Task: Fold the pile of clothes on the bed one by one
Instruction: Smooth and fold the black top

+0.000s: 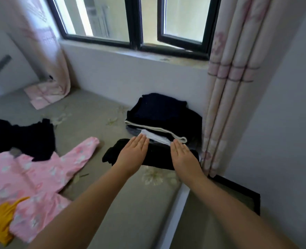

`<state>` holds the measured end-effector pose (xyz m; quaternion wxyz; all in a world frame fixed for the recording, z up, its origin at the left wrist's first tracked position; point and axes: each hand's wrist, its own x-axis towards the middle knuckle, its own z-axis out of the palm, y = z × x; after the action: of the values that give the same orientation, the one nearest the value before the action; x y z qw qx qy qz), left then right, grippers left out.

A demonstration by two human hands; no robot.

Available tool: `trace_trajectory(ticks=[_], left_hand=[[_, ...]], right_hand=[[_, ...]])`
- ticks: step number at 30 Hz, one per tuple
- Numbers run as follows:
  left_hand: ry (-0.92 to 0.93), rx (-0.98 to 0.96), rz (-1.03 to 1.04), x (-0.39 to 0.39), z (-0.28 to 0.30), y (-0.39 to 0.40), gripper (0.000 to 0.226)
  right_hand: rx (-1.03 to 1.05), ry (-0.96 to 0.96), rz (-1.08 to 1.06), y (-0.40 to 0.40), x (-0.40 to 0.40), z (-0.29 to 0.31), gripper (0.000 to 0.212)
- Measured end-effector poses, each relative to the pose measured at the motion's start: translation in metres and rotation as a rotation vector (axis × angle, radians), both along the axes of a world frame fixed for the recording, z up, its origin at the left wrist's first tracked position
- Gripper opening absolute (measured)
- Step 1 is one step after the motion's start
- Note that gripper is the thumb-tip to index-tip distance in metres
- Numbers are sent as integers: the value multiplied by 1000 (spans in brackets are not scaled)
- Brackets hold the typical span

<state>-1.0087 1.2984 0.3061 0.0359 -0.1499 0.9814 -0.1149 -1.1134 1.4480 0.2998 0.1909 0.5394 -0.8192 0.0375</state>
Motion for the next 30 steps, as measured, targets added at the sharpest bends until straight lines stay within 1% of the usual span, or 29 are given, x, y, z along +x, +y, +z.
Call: trace_trajectory(ticks=[2,5,6,7,8,9,15,18,19,21,22,23,25,27,28,30], left_hand=[[-1,-41,-5,-37,19,-12,60],[0,-118,-13,-89,48,-38,61],[3,-137,-15,-104,56,-47,61],[8,-148,-15,-120,62,-58,60],[17,-153,-11,-135,66,-69,59],[31,-153,-1,-151,67,-83,57],[121,-105,23,-257,60,-181,52],[167,-102,17,-307,53,-228,52],[188,-99,15,-321,45,-240,51],[195,-83,25,-340,19,-260,50],[161,-69,39,-344,0,-265,51],[99,-51,53,-347,-22,-268,52],[-70,16,60,-345,-74,-265,55],[-242,141,65,-337,-125,-253,56],[-284,207,86,-332,-146,-247,55],[-265,309,163,-322,-179,-238,56]], right_hand=[[-30,6,-6,-10,-36,13,47],[-42,-26,-46,-35,-86,34,59],[-26,-18,-49,-46,-102,39,61],[36,-18,-33,-57,-119,42,60],[78,-56,-16,-69,-137,45,57],[113,-114,-29,-83,-155,48,55],[174,-85,-59,-183,-261,55,53],[153,-137,-94,-229,-307,49,51],[129,-150,-86,-241,-318,43,50],[17,-137,-33,-258,-333,15,48],[-13,-134,-6,-263,-337,-4,48],[23,-157,11,-266,-338,-26,51],[294,-227,-7,-268,-336,-79,63],[582,-276,-6,-268,-336,-130,70],[655,-301,-15,-268,-335,-152,71],[654,-338,-45,-266,-333,-186,74]])
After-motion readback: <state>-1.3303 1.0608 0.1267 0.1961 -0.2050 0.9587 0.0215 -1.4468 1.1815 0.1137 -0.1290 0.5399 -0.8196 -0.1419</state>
